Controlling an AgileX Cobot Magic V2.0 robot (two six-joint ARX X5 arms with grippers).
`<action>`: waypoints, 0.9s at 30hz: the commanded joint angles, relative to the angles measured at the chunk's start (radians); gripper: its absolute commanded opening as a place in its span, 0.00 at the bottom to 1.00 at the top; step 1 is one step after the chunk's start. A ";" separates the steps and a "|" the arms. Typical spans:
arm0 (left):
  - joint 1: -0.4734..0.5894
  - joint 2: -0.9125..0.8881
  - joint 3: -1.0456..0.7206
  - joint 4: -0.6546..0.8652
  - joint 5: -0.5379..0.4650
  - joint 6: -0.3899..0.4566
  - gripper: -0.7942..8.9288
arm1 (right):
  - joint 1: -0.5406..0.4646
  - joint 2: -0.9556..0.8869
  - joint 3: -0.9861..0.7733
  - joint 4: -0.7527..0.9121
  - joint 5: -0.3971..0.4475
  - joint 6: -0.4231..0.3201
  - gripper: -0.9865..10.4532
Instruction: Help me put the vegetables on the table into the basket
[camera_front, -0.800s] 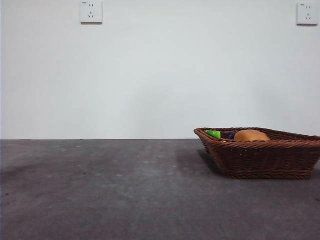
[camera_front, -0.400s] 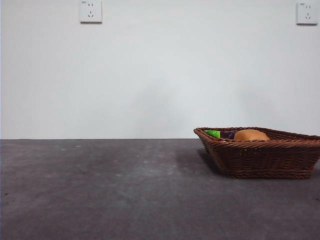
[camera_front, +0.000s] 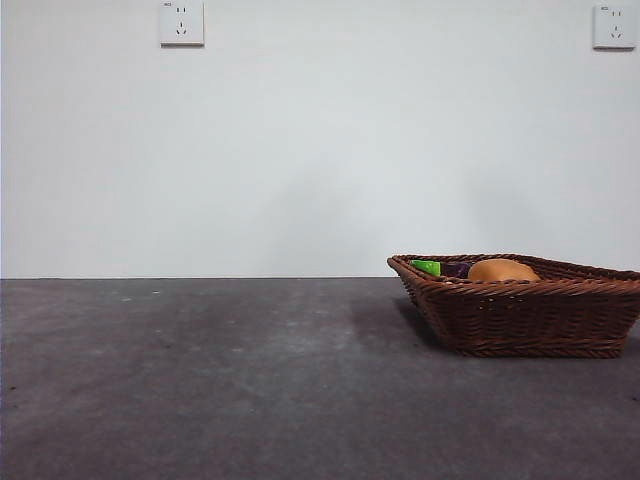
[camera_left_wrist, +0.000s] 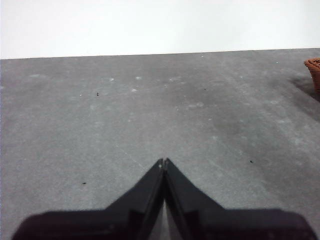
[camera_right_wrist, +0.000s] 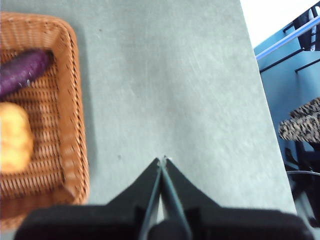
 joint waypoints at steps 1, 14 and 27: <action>0.002 -0.001 -0.010 0.010 0.005 0.012 0.08 | 0.000 0.007 -0.007 0.034 0.004 0.008 0.09; 0.002 0.021 -0.010 0.010 0.005 0.012 0.08 | -0.038 -0.237 -0.280 0.523 -0.021 -0.004 0.09; 0.002 0.048 -0.010 0.009 0.005 0.012 0.08 | -0.220 -1.207 -1.541 1.386 -0.286 -0.097 0.09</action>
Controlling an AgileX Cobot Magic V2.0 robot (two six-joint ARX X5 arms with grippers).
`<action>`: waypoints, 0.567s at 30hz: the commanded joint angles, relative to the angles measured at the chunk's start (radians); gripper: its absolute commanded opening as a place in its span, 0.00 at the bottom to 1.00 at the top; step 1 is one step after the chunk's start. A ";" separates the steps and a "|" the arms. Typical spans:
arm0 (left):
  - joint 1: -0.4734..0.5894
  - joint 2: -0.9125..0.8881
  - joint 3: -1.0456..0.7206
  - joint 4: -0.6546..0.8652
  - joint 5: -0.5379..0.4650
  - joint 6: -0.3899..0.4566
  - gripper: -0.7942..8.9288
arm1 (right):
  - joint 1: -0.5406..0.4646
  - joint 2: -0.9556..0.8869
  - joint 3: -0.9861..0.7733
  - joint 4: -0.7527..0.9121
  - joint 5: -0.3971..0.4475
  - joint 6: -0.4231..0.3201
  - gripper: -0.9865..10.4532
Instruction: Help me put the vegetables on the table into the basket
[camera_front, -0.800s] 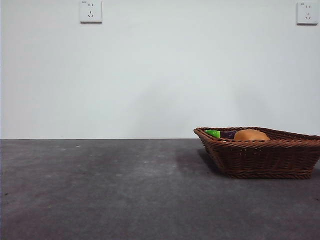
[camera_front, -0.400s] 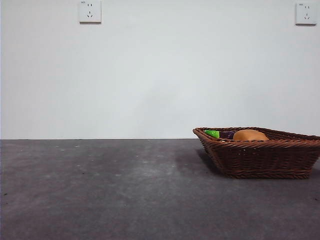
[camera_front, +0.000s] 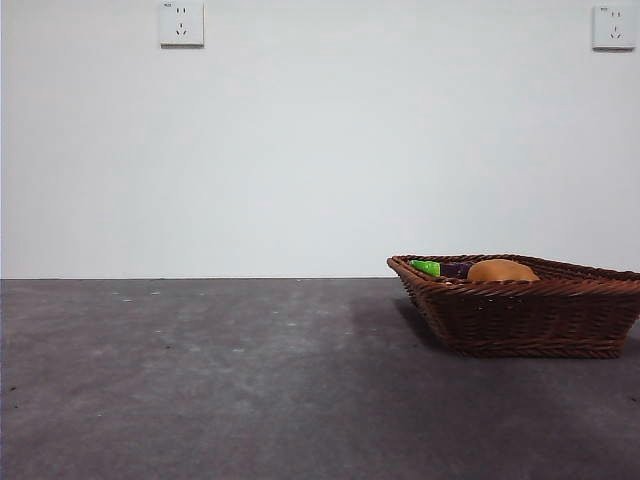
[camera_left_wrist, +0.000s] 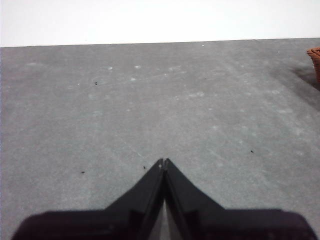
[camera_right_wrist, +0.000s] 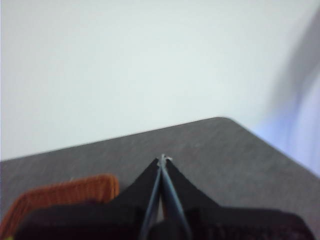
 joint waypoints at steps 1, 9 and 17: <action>0.002 0.005 -0.010 0.008 0.005 0.010 0.08 | -0.036 -0.146 -0.180 0.030 -0.073 -0.005 0.09; 0.002 0.006 -0.010 0.008 0.005 0.010 0.08 | -0.085 -0.355 -0.377 -0.030 -0.281 -0.019 0.09; 0.002 0.010 -0.010 0.008 0.005 0.010 0.08 | -0.085 -0.389 -0.376 -0.211 -0.275 -0.117 0.09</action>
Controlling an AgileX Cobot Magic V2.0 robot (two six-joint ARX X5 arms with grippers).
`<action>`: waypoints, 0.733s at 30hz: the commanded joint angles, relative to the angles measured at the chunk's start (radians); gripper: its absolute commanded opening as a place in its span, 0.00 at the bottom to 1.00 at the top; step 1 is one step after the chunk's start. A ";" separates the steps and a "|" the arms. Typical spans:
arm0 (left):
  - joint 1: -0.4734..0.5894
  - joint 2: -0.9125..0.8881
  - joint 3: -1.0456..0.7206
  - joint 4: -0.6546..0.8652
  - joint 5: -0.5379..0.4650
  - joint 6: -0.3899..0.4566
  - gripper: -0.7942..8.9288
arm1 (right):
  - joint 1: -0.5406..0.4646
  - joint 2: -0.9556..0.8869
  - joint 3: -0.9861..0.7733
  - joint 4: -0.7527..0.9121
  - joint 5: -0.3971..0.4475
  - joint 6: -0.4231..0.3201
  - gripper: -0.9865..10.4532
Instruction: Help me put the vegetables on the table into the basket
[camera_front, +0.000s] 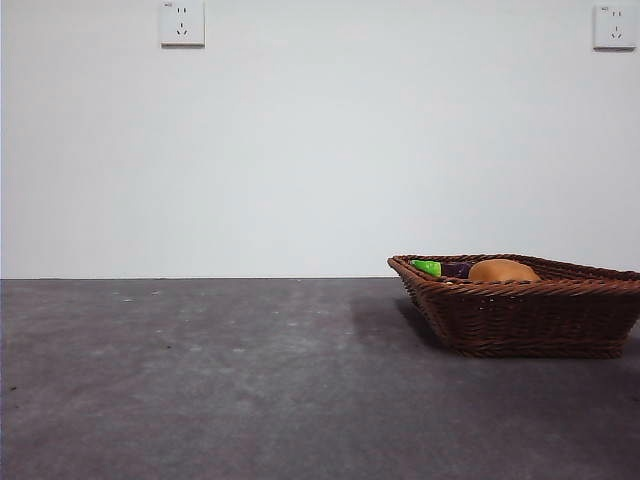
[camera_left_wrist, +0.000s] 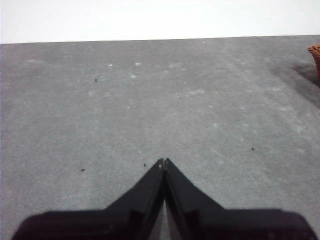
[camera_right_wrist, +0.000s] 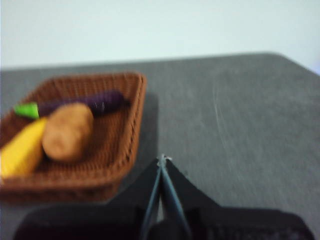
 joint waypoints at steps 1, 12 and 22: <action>0.002 0.001 -0.010 0.007 0.005 0.010 0.08 | -0.002 -0.001 -0.007 -0.025 -0.006 -0.055 0.09; 0.002 0.001 -0.010 0.007 0.005 0.010 0.08 | -0.001 -0.001 -0.007 -0.023 -0.009 -0.072 0.09; 0.002 0.001 -0.010 0.007 0.005 0.010 0.08 | -0.001 -0.001 -0.007 -0.023 -0.009 -0.072 0.09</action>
